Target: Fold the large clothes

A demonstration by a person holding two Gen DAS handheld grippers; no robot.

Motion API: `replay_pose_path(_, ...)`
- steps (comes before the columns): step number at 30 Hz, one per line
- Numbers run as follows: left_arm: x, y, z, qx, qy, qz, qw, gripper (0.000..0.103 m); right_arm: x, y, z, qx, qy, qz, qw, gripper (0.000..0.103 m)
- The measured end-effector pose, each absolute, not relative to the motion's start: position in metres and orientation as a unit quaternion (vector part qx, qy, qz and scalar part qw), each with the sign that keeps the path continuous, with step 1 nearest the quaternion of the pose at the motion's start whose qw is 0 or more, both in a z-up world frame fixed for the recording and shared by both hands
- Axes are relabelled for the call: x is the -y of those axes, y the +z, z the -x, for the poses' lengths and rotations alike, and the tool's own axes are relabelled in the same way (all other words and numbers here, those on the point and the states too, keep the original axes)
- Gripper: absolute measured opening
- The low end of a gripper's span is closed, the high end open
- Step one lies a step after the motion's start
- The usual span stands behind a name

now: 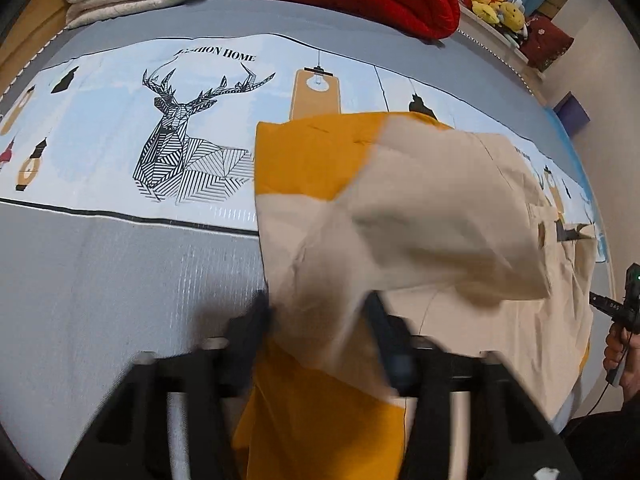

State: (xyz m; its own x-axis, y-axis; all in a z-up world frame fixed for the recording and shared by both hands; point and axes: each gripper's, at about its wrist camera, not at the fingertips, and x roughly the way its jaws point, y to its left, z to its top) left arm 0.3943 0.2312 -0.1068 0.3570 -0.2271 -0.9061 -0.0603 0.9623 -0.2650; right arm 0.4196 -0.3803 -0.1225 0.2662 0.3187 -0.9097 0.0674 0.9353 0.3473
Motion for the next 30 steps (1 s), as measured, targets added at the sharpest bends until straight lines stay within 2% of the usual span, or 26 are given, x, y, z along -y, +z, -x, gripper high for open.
replay_pose_path(1,-0.234,-0.107,-0.396,-0.563,-0.056,0.137,0.813,0.007,0.380,-0.121,-0.421,-0.598,0.078,-0.159,0.782,0.007)
replay_pose_path(2,-0.236,-0.107,-0.398,-0.562,-0.060,0.146,0.812,0.002,0.380,-0.119,-0.423,-0.593,0.076,-0.158,0.786,0.006)
replay_pose_path(8,-0.256,-0.080,-0.405,-0.499,-0.034,0.177,0.848,0.000,0.381,-0.085,-0.426,-0.525,0.065,-0.178,0.830,0.002)
replay_pose_path(11,-0.272,-0.065,-0.404,-0.454,-0.008,0.219,0.864,0.000,0.391,-0.056,-0.421,-0.448,0.038,-0.209,0.868,0.002)
replay_pose_path(14,-0.272,-0.068,-0.409,-0.459,-0.001,0.227,0.859,0.001,0.389,-0.046,-0.422,-0.420,0.028,-0.214,0.882,0.002)
replay_pose_path(16,-0.271,-0.080,-0.415,-0.492,-0.014,0.245,0.835,0.018,0.385,-0.057,-0.427,-0.446,0.016,-0.203,0.871,0.004)
replay_pose_path(17,-0.272,-0.087,-0.416,-0.505,-0.017,0.251,0.826,0.035,0.383,-0.069,-0.431,-0.474,0.011,-0.202,0.857,0.005)
replay_pose_path(18,-0.272,-0.092,-0.415,-0.516,-0.016,0.249,0.819,0.045,0.384,-0.075,-0.434,-0.487,0.012,-0.205,0.849,0.007)
replay_pose_path(20,-0.271,-0.100,-0.412,-0.539,-0.015,0.232,0.809,0.046,0.385,-0.091,-0.437,-0.521,0.019,-0.213,0.826,0.010)
replay_pose_path(25,-0.281,-0.123,-0.398,-0.582,-0.026,0.252,0.772,0.046,0.382,-0.125,-0.431,-0.598,0.035,-0.206,0.773,0.023)
replay_pose_path(28,-0.277,-0.135,-0.395,-0.605,-0.027,0.245,0.757,0.043,0.381,-0.135,-0.429,-0.615,0.041,-0.200,0.762,0.023)
replay_pose_path(29,-0.274,-0.135,-0.394,-0.604,-0.029,0.242,0.758,0.033,0.380,-0.134,-0.427,-0.614,0.042,-0.196,0.763,0.023)
replay_pose_path(30,-0.271,-0.134,-0.395,-0.600,-0.038,0.239,0.762,0.011,0.379,-0.132,-0.426,-0.612,0.044,-0.194,0.766,0.023)
